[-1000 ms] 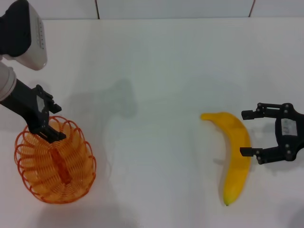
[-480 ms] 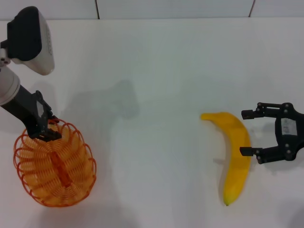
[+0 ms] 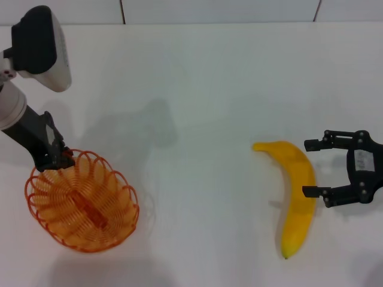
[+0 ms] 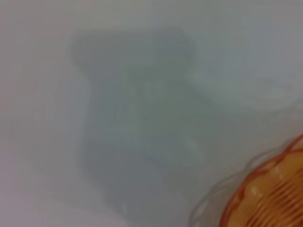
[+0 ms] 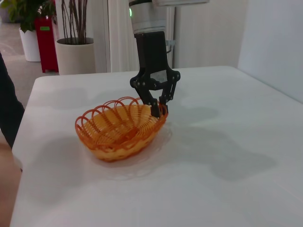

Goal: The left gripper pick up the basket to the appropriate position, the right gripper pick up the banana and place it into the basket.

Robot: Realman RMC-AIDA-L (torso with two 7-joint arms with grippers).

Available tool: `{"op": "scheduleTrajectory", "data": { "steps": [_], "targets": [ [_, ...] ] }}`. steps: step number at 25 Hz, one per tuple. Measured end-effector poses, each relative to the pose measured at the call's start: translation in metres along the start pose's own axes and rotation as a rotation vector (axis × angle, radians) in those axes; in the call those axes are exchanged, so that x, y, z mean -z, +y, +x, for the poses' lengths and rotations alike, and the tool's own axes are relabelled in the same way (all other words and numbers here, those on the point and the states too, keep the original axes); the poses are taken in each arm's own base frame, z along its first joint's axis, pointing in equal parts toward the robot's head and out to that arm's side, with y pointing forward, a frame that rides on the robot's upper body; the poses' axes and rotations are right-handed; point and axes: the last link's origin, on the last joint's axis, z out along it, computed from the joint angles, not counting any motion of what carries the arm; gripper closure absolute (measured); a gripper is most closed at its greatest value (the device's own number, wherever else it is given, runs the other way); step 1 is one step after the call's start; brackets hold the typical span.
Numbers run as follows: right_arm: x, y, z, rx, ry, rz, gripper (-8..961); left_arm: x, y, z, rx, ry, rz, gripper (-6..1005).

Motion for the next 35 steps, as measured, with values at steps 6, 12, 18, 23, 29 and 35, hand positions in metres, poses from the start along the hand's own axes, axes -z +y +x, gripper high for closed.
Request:
{"op": "scheduleTrajectory", "data": {
  "steps": [6, 12, 18, 23, 29, 35],
  "targets": [
    [0.000, 0.000, 0.000, 0.000, 0.000, 0.000, 70, 0.001, -0.001, -0.002, 0.014, -0.022, 0.011, 833],
    [0.000, 0.001, 0.001, -0.002, 0.000, 0.000, 70, 0.007, -0.003, -0.001, 0.022, -0.011, 0.039, 899],
    [0.001, 0.001, 0.002, -0.004, 0.002, 0.002, 70, 0.016, 0.001, -0.006, 0.060, 0.002, 0.041, 905],
    [0.002, 0.003, 0.003, -0.008, 0.002, 0.003, 70, 0.030, 0.010, -0.009, 0.064, 0.067, 0.045, 909],
    [0.003, 0.003, 0.003, -0.009, 0.002, 0.004, 70, 0.049, 0.021, -0.007, 0.048, 0.170, 0.068, 926],
    [0.003, 0.003, 0.003, -0.010, 0.001, 0.003, 70, 0.054, 0.027, -0.007, 0.116, 0.226, 0.057, 941]
  ]
}}
